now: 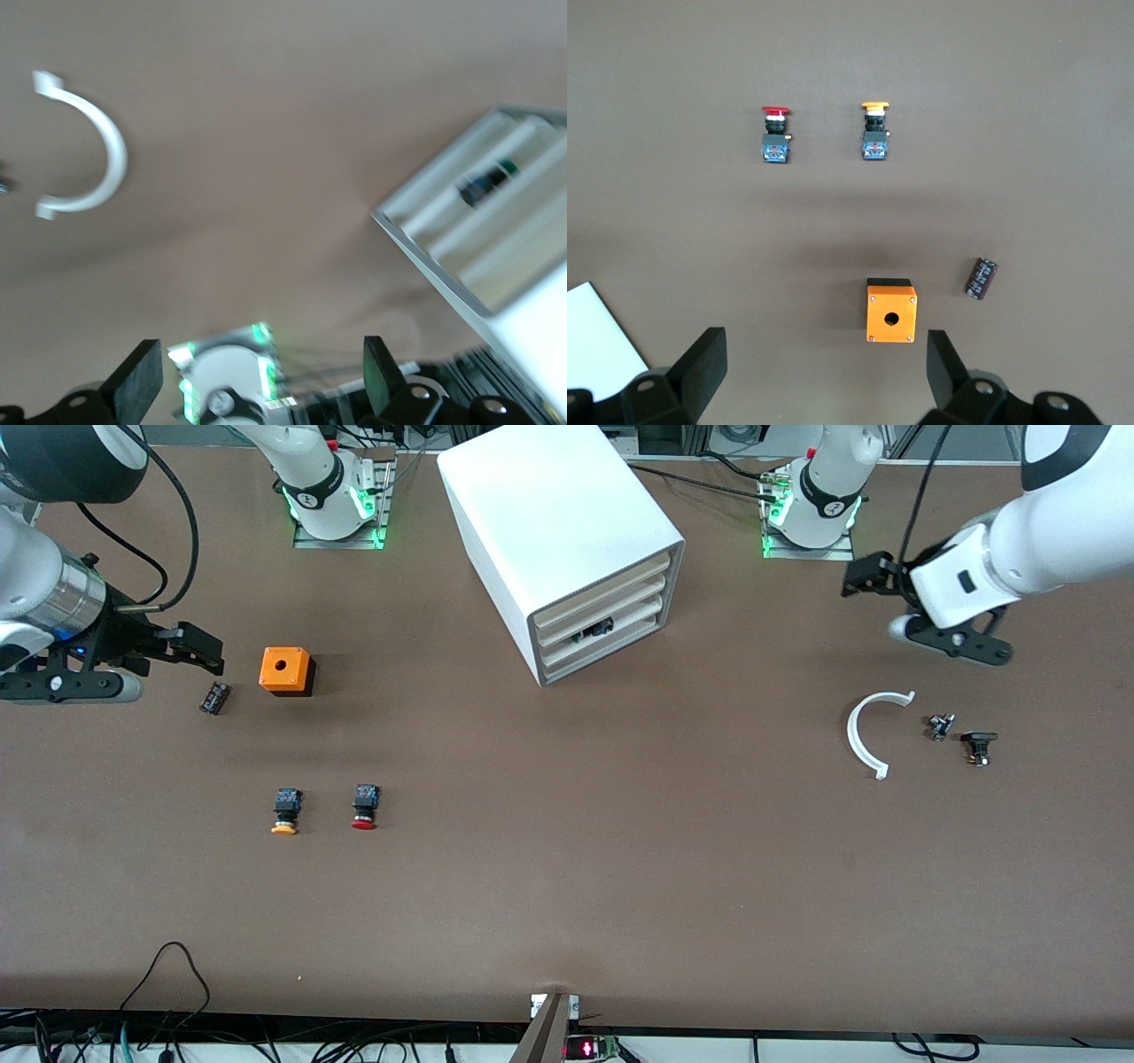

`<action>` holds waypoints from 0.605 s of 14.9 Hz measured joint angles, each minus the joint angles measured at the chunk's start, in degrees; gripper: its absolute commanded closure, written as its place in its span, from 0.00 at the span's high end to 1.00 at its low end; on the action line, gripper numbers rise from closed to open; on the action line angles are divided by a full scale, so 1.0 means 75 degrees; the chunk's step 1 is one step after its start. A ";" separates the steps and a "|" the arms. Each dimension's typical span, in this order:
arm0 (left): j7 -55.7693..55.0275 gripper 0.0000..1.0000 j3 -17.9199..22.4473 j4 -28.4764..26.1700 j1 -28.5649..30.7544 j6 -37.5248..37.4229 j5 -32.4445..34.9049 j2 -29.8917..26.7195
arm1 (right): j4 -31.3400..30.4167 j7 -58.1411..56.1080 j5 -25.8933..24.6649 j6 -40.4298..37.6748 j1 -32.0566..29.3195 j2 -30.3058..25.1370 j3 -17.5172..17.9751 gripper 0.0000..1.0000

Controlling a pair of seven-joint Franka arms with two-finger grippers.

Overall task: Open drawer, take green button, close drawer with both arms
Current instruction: 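Reach the left gripper toward the drawer while the right gripper moves out, then grasp the drawer handle of the white cabinet with the left gripper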

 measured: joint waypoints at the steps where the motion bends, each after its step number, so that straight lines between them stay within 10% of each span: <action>1: 0.0000 1.00 -0.0104 -0.0026 -0.0005 -0.0026 -0.0281 0.0070 | -0.0014 0.0000 0.0000 0.0004 0.0000 0.0063 0.0000 1.00; 9: 0.2227 0.99 -0.0185 -0.1532 -0.0014 0.2547 -0.3601 0.0904 | -0.0045 0.0100 0.0050 0.0709 0.0005 0.1003 0.0000 1.00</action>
